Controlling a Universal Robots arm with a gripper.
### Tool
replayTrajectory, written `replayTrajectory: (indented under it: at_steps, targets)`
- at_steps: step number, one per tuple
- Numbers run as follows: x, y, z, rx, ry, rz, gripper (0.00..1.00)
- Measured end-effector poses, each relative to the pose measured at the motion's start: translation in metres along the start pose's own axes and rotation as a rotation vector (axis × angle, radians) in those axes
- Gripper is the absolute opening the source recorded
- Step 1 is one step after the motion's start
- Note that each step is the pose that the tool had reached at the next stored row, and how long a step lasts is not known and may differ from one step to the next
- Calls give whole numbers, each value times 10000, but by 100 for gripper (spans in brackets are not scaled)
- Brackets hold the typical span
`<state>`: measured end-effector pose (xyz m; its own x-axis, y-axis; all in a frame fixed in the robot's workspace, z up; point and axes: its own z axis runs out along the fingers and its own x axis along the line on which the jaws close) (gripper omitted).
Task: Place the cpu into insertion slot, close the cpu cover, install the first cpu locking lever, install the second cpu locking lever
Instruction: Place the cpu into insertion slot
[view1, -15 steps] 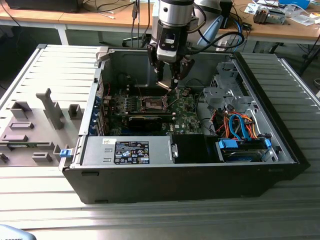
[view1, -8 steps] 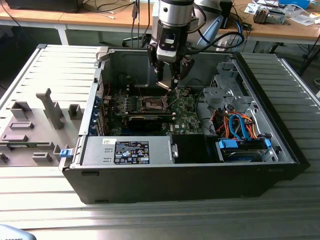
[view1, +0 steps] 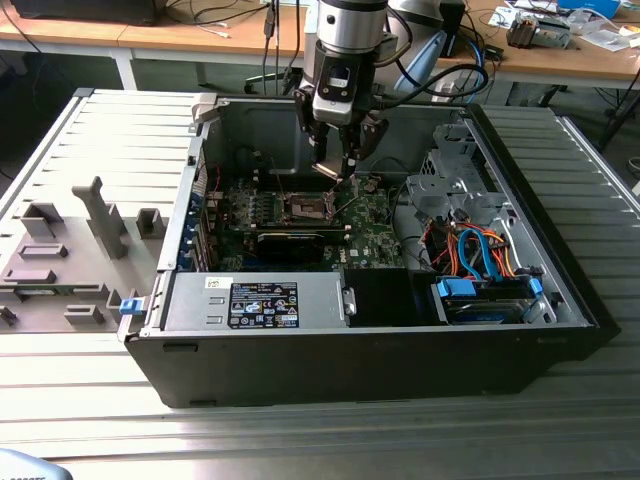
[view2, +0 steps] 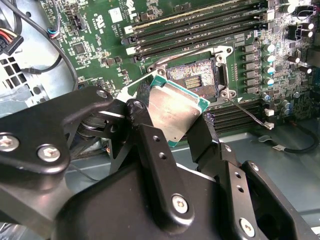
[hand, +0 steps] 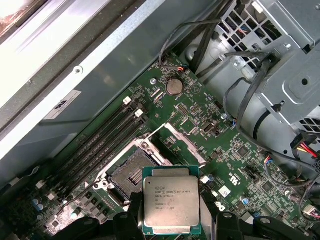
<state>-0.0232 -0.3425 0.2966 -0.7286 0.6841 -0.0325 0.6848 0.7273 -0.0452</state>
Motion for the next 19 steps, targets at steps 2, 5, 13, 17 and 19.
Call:
replayTrajectory:
  at_steps: [2,5,13,17,19]
  targets:
    - [0,0,0,1,1,14,55]
    - [0,0,1,1,2,32,55]
    - [0,0,4,4,4,98,55]
    - [0,0,7,9,4,160,55]
    - [0,0,8,9,5,182,55]
